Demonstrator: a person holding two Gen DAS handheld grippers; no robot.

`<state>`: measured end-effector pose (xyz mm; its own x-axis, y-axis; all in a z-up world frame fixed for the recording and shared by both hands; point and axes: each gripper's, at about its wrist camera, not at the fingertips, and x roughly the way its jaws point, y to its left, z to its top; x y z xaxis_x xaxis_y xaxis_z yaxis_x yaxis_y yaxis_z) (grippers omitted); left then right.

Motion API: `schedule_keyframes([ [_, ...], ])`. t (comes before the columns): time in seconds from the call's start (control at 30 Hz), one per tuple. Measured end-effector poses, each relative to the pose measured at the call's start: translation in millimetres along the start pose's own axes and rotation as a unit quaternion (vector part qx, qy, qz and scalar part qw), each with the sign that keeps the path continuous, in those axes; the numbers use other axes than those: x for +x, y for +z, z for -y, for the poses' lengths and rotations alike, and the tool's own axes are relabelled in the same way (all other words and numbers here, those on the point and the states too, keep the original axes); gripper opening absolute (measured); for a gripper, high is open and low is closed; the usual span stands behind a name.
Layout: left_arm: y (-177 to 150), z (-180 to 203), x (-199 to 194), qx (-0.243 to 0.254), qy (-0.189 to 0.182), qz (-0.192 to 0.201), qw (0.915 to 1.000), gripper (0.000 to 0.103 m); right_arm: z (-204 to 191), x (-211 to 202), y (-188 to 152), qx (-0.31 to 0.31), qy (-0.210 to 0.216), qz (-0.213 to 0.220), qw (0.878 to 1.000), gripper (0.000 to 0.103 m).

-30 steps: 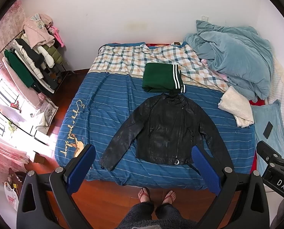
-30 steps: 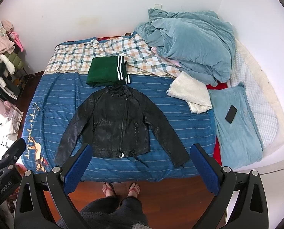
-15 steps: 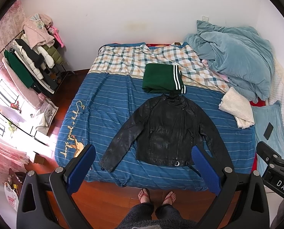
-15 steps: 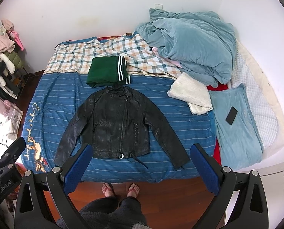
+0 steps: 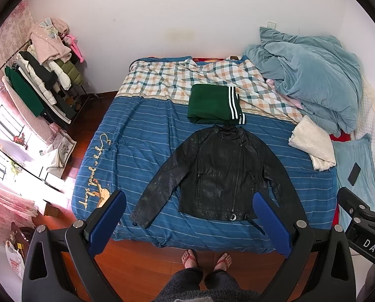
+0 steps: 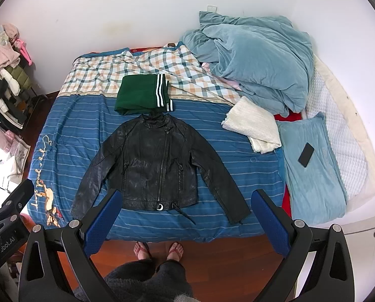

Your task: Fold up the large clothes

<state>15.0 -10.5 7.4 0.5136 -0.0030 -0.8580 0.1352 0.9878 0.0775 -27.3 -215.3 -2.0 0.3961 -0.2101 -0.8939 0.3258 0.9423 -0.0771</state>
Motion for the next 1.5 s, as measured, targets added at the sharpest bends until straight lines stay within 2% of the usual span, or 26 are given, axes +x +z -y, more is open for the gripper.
schedule_keyframes([
  [1.0, 7, 11, 8, 0.0, 0.0, 0.0, 1.0, 0.103, -2, 3, 7, -0.003, -0.003, -0.001, 1.0, 0.103],
  [1.37, 12, 10, 11, 0.002, -0.011, 0.001, 0.9999, 0.103, -5, 6, 8, 0.0, -0.004, -0.002, 1.0, 0.103],
  [1.43, 9, 3, 11, 0.004, -0.016, 0.002, 0.9999, 0.103, -4, 6, 5, 0.008, 0.004, -0.005, 1.0, 0.103],
  [1.5, 12, 1, 19, 0.008, -0.011, 0.014, 0.9998, 0.103, -2, 13, 6, 0.026, 0.029, -0.003, 0.999, 0.103],
])
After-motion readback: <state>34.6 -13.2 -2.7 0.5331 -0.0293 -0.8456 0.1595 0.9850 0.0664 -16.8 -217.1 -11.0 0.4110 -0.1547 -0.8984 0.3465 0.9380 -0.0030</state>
